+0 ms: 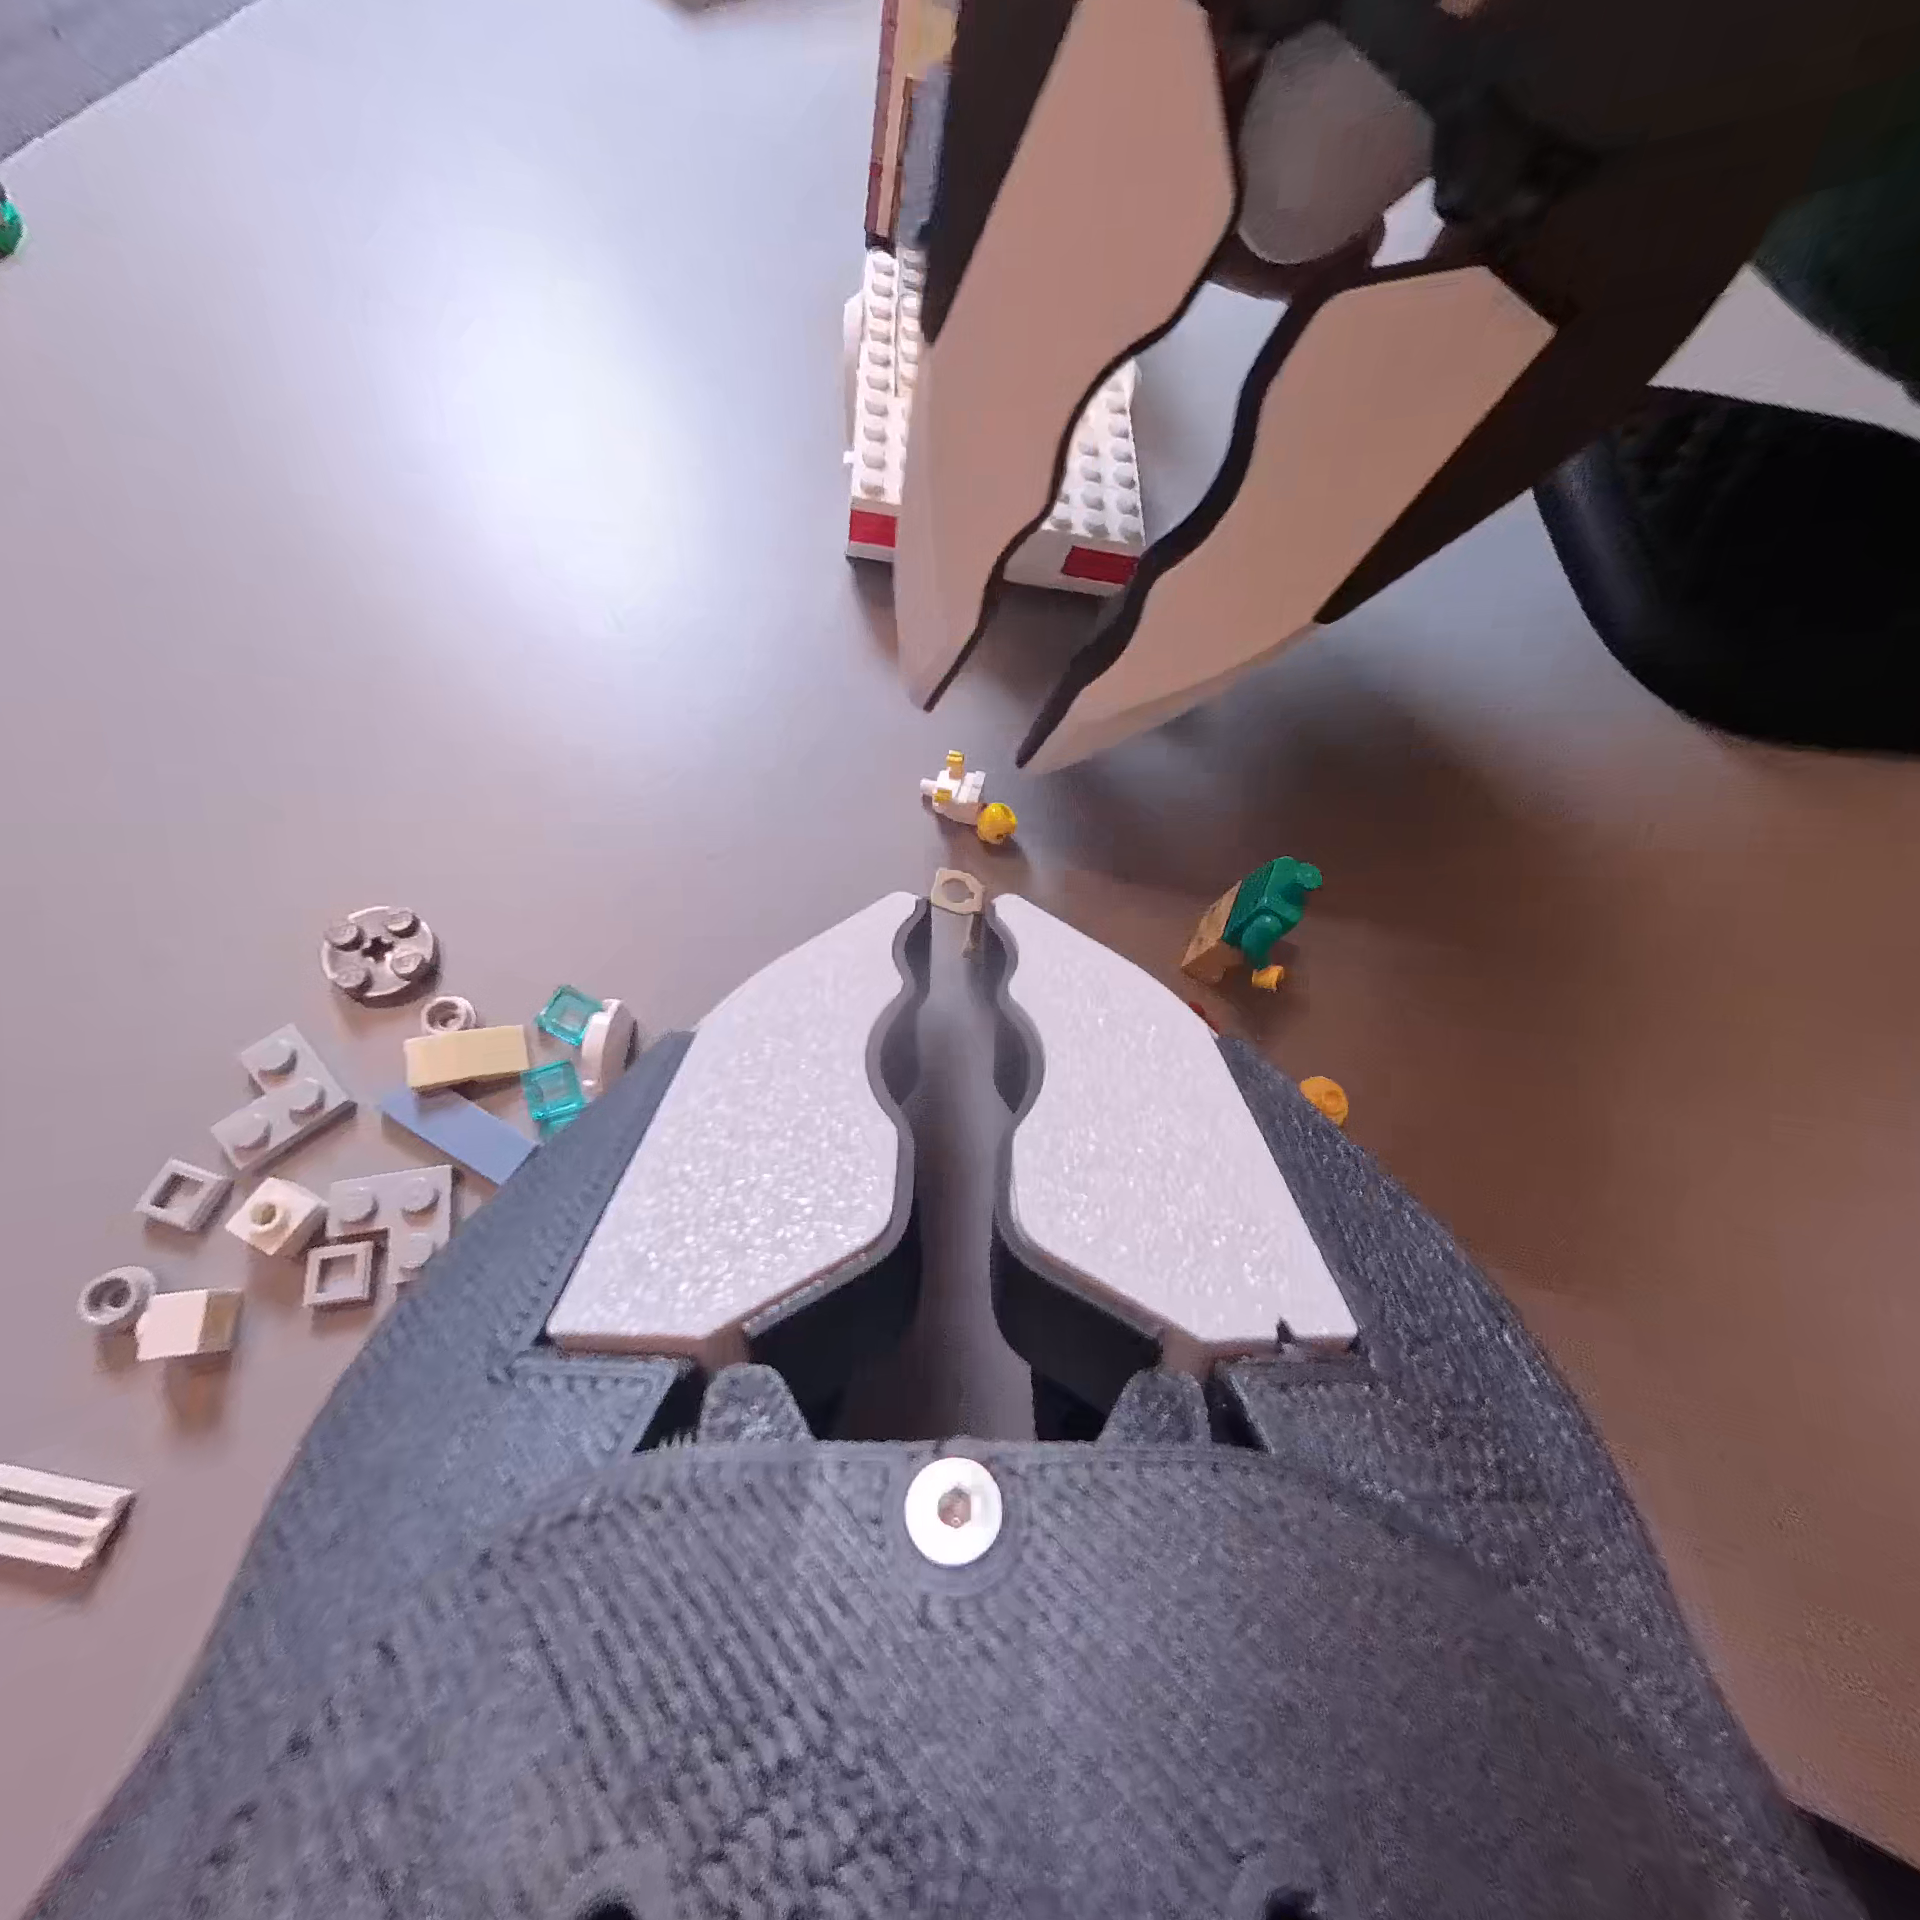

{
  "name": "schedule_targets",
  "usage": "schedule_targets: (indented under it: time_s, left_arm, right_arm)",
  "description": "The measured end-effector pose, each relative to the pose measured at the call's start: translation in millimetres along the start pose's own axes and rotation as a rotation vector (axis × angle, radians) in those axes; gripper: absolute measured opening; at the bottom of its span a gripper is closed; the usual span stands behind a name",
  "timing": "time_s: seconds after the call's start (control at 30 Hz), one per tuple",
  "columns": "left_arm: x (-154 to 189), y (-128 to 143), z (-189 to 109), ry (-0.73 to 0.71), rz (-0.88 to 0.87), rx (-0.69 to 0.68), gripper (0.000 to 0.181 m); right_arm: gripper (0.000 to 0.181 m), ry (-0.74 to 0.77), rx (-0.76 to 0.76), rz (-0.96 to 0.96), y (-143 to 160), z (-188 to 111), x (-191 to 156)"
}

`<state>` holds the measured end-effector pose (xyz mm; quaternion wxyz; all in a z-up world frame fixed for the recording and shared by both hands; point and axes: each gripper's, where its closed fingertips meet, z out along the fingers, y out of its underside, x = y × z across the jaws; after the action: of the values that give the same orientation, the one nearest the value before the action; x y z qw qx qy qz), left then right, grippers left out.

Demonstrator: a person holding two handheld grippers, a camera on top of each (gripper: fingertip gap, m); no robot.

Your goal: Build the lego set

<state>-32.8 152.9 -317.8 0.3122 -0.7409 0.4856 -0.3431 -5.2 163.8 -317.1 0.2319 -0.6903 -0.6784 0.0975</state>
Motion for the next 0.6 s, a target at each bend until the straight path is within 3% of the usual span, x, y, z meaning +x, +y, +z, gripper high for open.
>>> schedule_targets:
  time_s: [0.4,0.6]
  left_arm:
    - [8.1,7.7,-2.9,0.018,0.062,-0.035,0.014]
    - [3.8,1.8,-12.4,-0.003,0.062,0.016,0.015]
  right_arm:
    - [0.018,-0.213,-0.143,-0.056,1.0,10.4,-0.6]
    - [0.002,-0.213,-0.158,-0.067,0.0,12.1,0.4]
